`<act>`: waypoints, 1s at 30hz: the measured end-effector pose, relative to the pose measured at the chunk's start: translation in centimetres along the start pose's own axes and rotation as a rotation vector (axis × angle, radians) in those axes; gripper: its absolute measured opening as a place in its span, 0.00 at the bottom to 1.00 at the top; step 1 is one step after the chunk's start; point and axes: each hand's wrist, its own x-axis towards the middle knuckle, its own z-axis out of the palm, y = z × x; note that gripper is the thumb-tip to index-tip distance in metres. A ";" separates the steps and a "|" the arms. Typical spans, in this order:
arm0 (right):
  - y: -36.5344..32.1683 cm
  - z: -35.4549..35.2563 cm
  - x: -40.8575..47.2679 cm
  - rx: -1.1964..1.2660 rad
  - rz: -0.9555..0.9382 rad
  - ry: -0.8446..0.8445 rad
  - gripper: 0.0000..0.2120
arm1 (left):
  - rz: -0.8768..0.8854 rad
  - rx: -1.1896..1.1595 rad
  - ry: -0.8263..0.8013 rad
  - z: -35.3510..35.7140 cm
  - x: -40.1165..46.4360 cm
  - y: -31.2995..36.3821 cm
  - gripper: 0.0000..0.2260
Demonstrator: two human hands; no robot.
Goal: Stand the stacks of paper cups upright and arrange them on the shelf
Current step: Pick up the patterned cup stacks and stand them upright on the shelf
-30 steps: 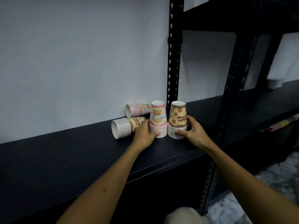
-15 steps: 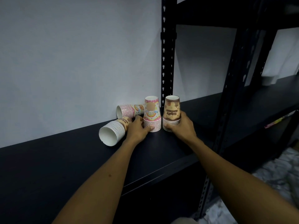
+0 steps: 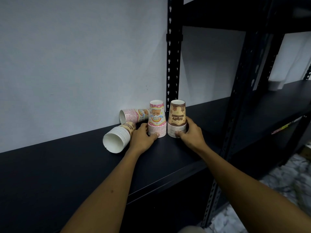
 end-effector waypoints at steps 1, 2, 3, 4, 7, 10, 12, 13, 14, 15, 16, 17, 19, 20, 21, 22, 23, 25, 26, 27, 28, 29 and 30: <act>0.0 0.0 0.0 0.001 0.009 0.005 0.31 | 0.000 -0.003 0.000 0.0 0.0 0.0 0.25; 0.1 0.1 0.1 0.004 0.021 0.015 0.32 | 0.000 -0.004 -0.001 0.0 0.0 -0.1 0.25; 0.1 0.1 0.1 0.009 0.030 0.026 0.33 | 0.000 -0.005 -0.001 0.0 0.0 -0.1 0.25; 0.1 0.1 0.2 0.011 0.035 0.036 0.34 | -0.001 -0.006 -0.002 0.0 0.0 -0.1 0.25; 0.1 0.1 0.2 0.008 0.042 0.058 0.34 | -0.003 0.011 0.003 0.0 0.0 -0.1 0.24; 0.1 0.2 0.2 0.004 0.045 0.057 0.34 | -0.006 0.025 0.008 0.0 0.0 -0.1 0.24; 0.1 0.2 0.2 0.003 0.047 0.049 0.34 | -0.004 0.033 0.003 0.1 0.0 -0.1 0.25; 0.2 0.2 0.2 0.003 0.048 0.045 0.34 | -0.003 0.038 0.003 0.1 0.0 -0.1 0.25; 0.2 0.2 0.2 0.003 0.047 0.042 0.34 | -0.003 0.040 0.004 0.1 -0.1 -0.1 0.25; 0.1 0.2 0.2 0.003 0.048 0.041 0.34 | -0.003 0.042 0.007 0.1 -0.1 0.0 0.25; 0.1 0.2 0.2 0.003 0.047 0.040 0.34 | -0.004 0.044 0.009 0.1 -0.1 0.0 0.25; 0.1 0.2 0.2 0.003 0.045 0.039 0.34 | -0.003 0.045 0.011 0.0 -0.1 0.1 0.25; 0.1 0.3 0.2 0.004 0.040 0.035 0.35 | -0.004 0.042 0.011 0.0 -0.2 0.1 0.24; 0.2 0.3 0.2 0.008 0.038 0.031 0.35 | -0.005 0.035 0.009 0.0 -0.2 0.1 0.24; 0.2 0.3 0.3 0.013 0.036 0.026 0.35 | -0.005 0.026 0.007 0.0 -0.2 0.1 0.24; 0.3 0.2 0.3 0.017 0.035 0.022 0.35 | -0.002 0.018 0.005 0.0 -0.2 0.1 0.24; 0.3 0.2 0.3 0.017 0.035 0.018 0.35 | 0.000 0.013 0.004 0.0 -0.2 0.2 0.23; 0.4 0.2 0.4 0.018 0.035 0.013 0.36 | 0.003 0.008 0.004 0.0 -0.3 0.2 0.23; 0.4 0.2 0.4 0.020 0.034 0.012 0.36 | 0.003 0.006 0.004 0.0 -0.3 0.2 0.23; 0.4 0.2 0.4 0.022 0.035 0.012 0.36 | 0.004 0.006 0.004 0.0 -0.3 0.2 0.23; 0.4 0.2 0.4 0.024 0.036 0.013 0.36 | 0.004 0.006 0.004 0.0 -0.3 0.2 0.23; 0.4 0.2 0.4 0.025 0.037 0.013 0.36 | 0.005 0.007 0.004 0.0 -0.3 0.3 0.23; 0.4 0.2 0.4 0.027 0.037 0.014 0.36 | 0.004 0.007 0.004 0.0 -0.3 0.3 0.23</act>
